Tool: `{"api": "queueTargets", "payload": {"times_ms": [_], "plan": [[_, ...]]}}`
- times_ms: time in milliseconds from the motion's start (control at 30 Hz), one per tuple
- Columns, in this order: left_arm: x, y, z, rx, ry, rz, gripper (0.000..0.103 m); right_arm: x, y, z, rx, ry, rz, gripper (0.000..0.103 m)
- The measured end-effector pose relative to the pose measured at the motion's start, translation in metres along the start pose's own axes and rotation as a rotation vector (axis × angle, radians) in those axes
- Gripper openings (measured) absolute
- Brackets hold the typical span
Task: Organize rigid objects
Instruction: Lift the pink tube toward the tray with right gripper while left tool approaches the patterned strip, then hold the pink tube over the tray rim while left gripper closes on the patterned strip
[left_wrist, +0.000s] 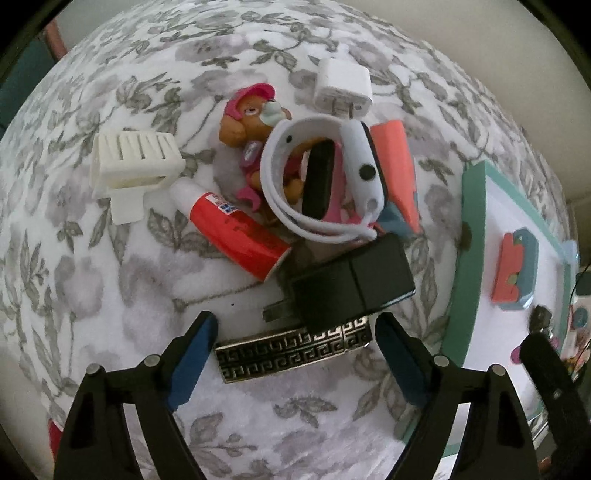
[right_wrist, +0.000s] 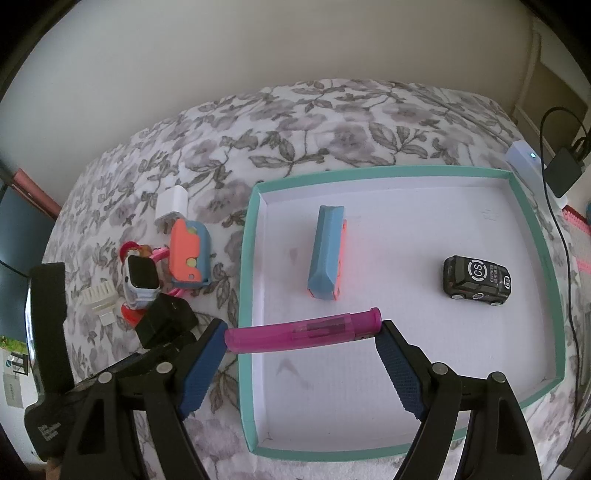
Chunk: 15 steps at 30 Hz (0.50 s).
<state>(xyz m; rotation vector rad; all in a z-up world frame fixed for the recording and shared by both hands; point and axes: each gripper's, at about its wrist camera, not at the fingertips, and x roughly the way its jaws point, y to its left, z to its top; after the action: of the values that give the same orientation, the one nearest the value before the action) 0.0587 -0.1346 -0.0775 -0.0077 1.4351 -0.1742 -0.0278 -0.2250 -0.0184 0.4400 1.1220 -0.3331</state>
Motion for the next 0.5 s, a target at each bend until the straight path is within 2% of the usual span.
{"api": "queueTargets", "payload": {"times_ms": [500], "plan": [[-0.003, 0.04, -0.022, 0.012, 0.048, -0.006, 0.085, 0.002, 0.0, -0.002, -0.012, 0.009, 0.0, 0.084]]}}
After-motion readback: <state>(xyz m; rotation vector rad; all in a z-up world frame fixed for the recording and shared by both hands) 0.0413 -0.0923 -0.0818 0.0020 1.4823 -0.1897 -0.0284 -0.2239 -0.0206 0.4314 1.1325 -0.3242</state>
